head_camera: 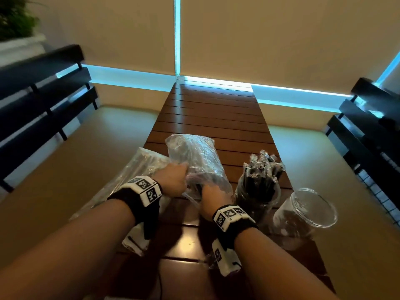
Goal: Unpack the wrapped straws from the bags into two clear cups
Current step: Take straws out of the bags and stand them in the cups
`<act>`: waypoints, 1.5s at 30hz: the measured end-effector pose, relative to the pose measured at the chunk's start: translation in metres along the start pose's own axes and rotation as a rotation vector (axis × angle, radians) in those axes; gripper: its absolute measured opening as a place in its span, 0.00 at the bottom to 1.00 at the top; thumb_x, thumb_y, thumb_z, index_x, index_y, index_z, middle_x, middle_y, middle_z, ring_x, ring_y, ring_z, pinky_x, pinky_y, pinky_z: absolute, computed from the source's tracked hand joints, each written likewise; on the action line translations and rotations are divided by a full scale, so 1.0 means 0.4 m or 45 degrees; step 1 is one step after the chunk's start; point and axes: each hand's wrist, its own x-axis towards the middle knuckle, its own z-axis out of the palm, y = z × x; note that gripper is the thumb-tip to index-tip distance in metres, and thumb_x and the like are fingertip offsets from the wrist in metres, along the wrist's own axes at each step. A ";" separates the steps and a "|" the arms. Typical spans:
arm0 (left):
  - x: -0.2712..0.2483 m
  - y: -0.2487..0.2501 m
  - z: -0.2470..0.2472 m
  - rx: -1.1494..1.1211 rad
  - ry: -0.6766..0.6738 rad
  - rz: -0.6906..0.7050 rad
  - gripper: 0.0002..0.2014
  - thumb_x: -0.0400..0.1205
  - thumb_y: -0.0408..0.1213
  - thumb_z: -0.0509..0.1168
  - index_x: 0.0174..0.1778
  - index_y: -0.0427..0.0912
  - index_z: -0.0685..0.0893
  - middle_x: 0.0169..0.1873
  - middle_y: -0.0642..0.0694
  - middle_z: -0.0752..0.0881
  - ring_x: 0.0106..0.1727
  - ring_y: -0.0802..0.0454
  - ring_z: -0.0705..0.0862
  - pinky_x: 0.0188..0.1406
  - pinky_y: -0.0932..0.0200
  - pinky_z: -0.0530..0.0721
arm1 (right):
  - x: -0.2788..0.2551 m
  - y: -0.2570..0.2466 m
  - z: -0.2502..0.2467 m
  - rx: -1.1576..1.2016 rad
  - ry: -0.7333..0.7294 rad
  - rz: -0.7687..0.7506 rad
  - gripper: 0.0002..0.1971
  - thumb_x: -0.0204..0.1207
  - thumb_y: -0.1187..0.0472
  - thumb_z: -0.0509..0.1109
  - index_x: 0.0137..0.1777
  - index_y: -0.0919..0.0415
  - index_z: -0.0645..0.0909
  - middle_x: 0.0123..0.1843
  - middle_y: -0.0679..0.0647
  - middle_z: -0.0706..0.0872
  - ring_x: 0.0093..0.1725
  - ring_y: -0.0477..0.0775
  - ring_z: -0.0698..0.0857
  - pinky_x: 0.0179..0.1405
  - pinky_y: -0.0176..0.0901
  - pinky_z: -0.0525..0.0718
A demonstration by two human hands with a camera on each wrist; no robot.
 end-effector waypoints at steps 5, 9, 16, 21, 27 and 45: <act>0.007 -0.022 0.002 -0.080 -0.031 0.053 0.13 0.77 0.32 0.60 0.36 0.53 0.63 0.37 0.48 0.76 0.40 0.46 0.75 0.39 0.48 0.75 | 0.044 -0.001 0.056 0.102 0.065 0.116 0.26 0.76 0.57 0.68 0.75 0.57 0.69 0.67 0.58 0.82 0.60 0.62 0.86 0.54 0.57 0.87; 0.001 -0.018 -0.008 -0.122 -0.052 0.111 0.11 0.80 0.31 0.60 0.41 0.51 0.67 0.40 0.47 0.79 0.40 0.48 0.76 0.41 0.49 0.77 | 0.055 -0.025 0.001 0.287 0.066 0.181 0.17 0.78 0.60 0.63 0.65 0.61 0.79 0.59 0.58 0.85 0.57 0.61 0.85 0.48 0.44 0.82; -0.004 -0.018 -0.030 -0.186 -0.099 0.192 0.09 0.81 0.28 0.58 0.46 0.49 0.72 0.43 0.45 0.82 0.44 0.45 0.81 0.45 0.46 0.82 | 0.060 -0.064 -0.106 0.146 -0.119 0.068 0.19 0.89 0.55 0.52 0.75 0.63 0.71 0.74 0.61 0.75 0.74 0.62 0.74 0.74 0.51 0.69; -0.005 -0.026 -0.029 -0.179 -0.099 0.202 0.07 0.81 0.29 0.59 0.48 0.46 0.72 0.43 0.43 0.82 0.41 0.47 0.79 0.45 0.46 0.83 | 0.205 -0.068 0.034 0.050 -0.391 0.096 0.14 0.76 0.61 0.63 0.61 0.50 0.73 0.57 0.60 0.80 0.66 0.65 0.77 0.67 0.59 0.75; -0.001 -0.033 -0.024 -0.200 -0.074 0.195 0.07 0.82 0.31 0.58 0.47 0.48 0.69 0.40 0.48 0.79 0.39 0.49 0.77 0.42 0.47 0.80 | 0.077 -0.062 -0.057 0.062 -0.137 0.007 0.18 0.85 0.51 0.55 0.70 0.51 0.76 0.69 0.52 0.81 0.68 0.58 0.79 0.67 0.52 0.76; -0.020 -0.067 -0.041 -0.348 -0.094 0.223 0.12 0.80 0.27 0.58 0.38 0.50 0.69 0.38 0.46 0.78 0.38 0.52 0.73 0.39 0.55 0.74 | 0.191 -0.063 -0.008 0.809 -0.370 0.308 0.14 0.74 0.42 0.69 0.37 0.50 0.74 0.41 0.50 0.80 0.41 0.45 0.79 0.41 0.31 0.78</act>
